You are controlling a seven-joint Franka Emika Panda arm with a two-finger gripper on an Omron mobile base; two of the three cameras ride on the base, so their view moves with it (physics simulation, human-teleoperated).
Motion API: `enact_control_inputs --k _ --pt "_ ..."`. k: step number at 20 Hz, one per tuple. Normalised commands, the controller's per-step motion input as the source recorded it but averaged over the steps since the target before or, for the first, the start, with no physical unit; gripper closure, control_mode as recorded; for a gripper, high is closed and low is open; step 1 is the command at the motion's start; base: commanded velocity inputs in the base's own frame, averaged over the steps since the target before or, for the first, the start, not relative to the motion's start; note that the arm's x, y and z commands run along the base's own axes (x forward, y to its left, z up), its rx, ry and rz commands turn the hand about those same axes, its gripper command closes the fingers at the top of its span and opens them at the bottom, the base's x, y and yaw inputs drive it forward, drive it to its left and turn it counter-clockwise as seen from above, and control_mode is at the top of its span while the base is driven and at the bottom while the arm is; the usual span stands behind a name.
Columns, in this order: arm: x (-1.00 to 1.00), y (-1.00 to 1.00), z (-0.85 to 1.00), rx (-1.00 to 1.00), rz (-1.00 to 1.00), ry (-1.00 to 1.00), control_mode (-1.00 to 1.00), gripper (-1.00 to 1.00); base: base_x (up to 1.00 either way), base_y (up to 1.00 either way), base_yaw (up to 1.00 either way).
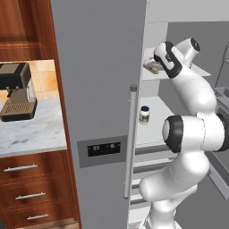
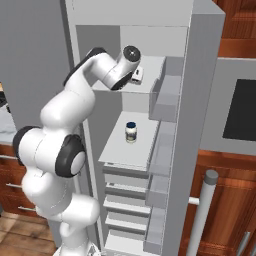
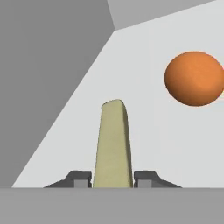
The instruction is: Pick the egg and butter from the fridge and place them by the bowl for mixing.
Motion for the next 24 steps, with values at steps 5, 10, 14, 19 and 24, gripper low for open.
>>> enact_control_inputs --k 5,10,14,19,24 --pt "-0.53 0.04 0.13 0.05 0.0 0.01 -1.0 1.0 0.0 0.0 0.0" --pt "-0.56 0.07 0.22 0.0 0.0 0.07 -1.0 1.0 0.0 0.0 0.0" --pt "-0.66 0.02 0.18 -0.03 0.0 0.0 -1.0 1.0 0.0 0.0 0.0" --pt "-0.74 0.05 0.09 0.0 0.0 -0.02 -1.0 1.0 0.0 0.0 0.0" --pt "-0.82 0.11 0.01 0.0 -0.03 -0.1 -1.0 1.0 0.0 0.0 0.0"
